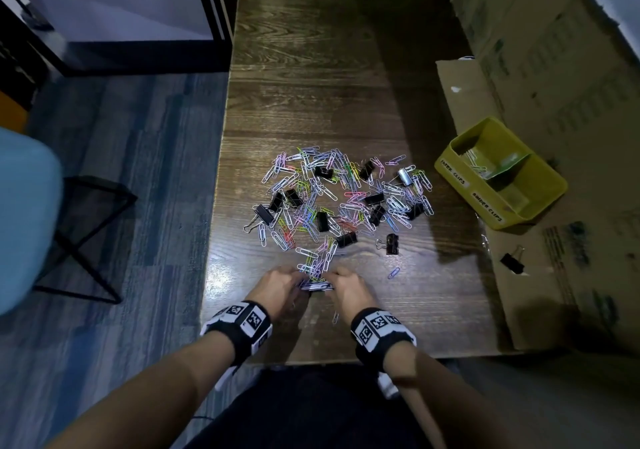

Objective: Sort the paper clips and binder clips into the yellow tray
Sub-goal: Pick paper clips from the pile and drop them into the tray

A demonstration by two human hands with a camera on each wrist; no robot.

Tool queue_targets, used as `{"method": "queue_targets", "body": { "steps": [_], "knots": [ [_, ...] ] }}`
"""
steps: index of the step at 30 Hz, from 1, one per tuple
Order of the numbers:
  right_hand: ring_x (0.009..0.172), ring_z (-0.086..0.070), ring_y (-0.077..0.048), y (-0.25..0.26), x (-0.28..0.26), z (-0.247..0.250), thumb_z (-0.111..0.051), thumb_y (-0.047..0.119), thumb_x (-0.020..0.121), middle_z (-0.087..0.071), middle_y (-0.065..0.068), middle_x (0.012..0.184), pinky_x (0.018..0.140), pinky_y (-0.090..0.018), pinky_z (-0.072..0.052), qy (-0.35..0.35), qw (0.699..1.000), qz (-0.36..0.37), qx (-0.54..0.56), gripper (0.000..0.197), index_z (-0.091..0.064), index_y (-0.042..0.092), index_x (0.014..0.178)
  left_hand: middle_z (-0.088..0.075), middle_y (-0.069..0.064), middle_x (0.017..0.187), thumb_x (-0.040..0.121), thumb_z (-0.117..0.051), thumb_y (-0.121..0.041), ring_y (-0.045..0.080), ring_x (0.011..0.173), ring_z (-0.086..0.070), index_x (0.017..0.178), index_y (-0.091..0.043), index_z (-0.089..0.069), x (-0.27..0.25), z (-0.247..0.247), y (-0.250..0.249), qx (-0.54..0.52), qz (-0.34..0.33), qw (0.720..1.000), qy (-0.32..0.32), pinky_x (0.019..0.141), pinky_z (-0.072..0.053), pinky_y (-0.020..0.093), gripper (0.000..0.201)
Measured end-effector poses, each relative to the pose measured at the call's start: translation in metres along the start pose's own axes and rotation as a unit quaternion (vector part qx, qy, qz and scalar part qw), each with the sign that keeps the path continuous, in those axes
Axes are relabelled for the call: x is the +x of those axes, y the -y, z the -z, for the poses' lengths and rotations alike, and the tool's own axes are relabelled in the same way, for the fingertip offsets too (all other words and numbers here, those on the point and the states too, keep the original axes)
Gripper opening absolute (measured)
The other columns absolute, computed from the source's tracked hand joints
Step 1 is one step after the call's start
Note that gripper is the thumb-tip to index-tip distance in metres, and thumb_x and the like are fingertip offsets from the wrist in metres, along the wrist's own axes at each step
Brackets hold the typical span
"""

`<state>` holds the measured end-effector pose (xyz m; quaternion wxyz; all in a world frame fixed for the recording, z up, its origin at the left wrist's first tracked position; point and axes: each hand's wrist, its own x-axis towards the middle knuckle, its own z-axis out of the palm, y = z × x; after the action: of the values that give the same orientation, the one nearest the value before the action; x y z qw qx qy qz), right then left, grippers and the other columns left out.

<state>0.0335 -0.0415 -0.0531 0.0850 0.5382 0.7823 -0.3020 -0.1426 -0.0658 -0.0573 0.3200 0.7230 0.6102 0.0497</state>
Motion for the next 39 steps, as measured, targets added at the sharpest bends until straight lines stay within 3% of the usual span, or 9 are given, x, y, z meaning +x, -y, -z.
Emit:
{"method": "queue_targets", "body": {
  "steps": [4,8,12,19,24,27,31,35,39],
  "knots": [
    [0.119,-0.053,-0.026,-0.012,-0.001,0.003,-0.056,0.014,0.091,-0.054,-0.002,0.134,0.101,-0.031,-0.039,-0.007,0.999,-0.019,0.042,0.034,-0.058,0.015,0.125,-0.072,0.004,0.095,0.08,-0.066,-0.013,0.02,0.087,-0.066,0.098,-0.02,-0.072,0.003,0.002,0.005,-0.06,0.057,0.996,-0.044,0.082,-0.047,0.019,0.02],
    [0.116,-0.057,-0.021,-0.023,-0.002,0.004,-0.057,0.016,0.092,-0.061,-0.005,0.127,0.104,-0.028,-0.04,-0.021,0.996,-0.019,0.088,0.029,-0.064,0.013,0.119,-0.071,0.001,0.074,0.075,-0.074,-0.008,0.007,0.063,-0.059,0.082,-0.013,-0.074,0.01,0.006,0.008,-0.17,0.128,0.976,-0.048,0.061,-0.039,0.001,0.009],
    [0.114,-0.06,-0.017,-0.035,-0.002,0.009,-0.061,0.016,0.09,-0.067,-0.006,0.119,0.105,-0.019,-0.036,-0.058,0.987,-0.017,0.149,0.025,-0.068,0.008,0.113,-0.061,-0.014,0.054,0.069,-0.077,0.001,-0.001,0.05,-0.055,0.072,-0.015,-0.069,0.015,0.013,0.018,-0.287,0.186,0.939,-0.029,0.049,-0.041,0.006,0.018],
    [0.103,-0.064,-0.012,-0.051,-0.014,0.047,-0.071,0.011,0.081,-0.07,-0.007,0.109,0.099,-0.025,-0.045,-0.124,0.958,0.034,0.257,0.023,-0.071,0.005,0.104,-0.065,-0.001,0.053,0.066,-0.071,0.016,0.009,0.046,-0.059,0.071,-0.001,-0.064,0.026,0.051,0.01,-0.465,0.176,0.867,-0.033,0.053,-0.054,0.02,0.02],
    [0.088,-0.063,0.009,-0.061,-0.035,0.092,-0.073,0.003,0.076,-0.067,0.007,0.102,0.089,-0.017,-0.052,-0.189,0.892,-0.005,0.411,0.03,-0.067,0.016,0.102,-0.064,0.009,0.058,0.068,-0.064,0.019,0.017,0.047,-0.06,0.076,0.002,-0.063,0.057,0.094,-0.037,-0.557,0.14,0.819,-0.007,0.048,-0.053,0.024,0.019],
    [0.088,-0.065,0.008,-0.074,-0.046,0.123,-0.074,0.002,0.075,-0.066,0.01,0.099,0.086,-0.018,-0.053,-0.252,0.862,-0.003,0.44,0.032,-0.067,0.017,0.102,-0.064,0.008,0.057,0.064,-0.065,0.01,0.017,0.047,-0.059,0.08,0.002,-0.06,0.092,0.118,-0.085,-0.588,0.098,0.803,0.019,0.049,-0.053,0.025,0.019],
    [0.081,-0.066,0.005,-0.096,-0.053,0.167,-0.073,-0.002,0.074,-0.069,0.014,0.096,0.074,-0.012,-0.052,-0.338,0.81,-0.006,0.478,0.033,-0.067,0.013,0.103,-0.064,0.006,0.056,0.073,-0.061,0.017,0.017,0.047,-0.059,0.076,-0.003,-0.06,0.159,0.131,-0.153,-0.574,0.034,0.818,0.029,0.047,-0.05,0.023,0.02],
    [0.082,-0.064,0.01,-0.127,-0.051,0.21,-0.073,-0.006,0.073,-0.068,0.031,0.08,0.08,-0.011,-0.05,-0.42,0.771,-0.012,0.478,0.036,-0.063,0.006,0.105,-0.065,0.008,0.058,0.071,-0.067,0.014,0.016,0.048,-0.059,0.069,-0.007,-0.064,0.233,0.123,-0.225,-0.51,0.008,0.86,0.031,0.048,-0.051,0.022,0.021],
    [0.079,-0.063,0.01,-0.166,-0.032,0.247,-0.072,-0.004,0.076,-0.069,0.003,0.097,0.082,-0.013,-0.05,-0.457,0.74,-0.04,0.491,0.033,-0.063,0.006,0.107,-0.062,0.005,0.064,0.074,-0.072,-0.002,0.008,0.053,-0.058,0.073,-0.009,-0.067,0.303,0.091,-0.277,-0.32,-0.028,0.947,0.004,0.048,-0.046,0.019,0.009]
  ]
}}
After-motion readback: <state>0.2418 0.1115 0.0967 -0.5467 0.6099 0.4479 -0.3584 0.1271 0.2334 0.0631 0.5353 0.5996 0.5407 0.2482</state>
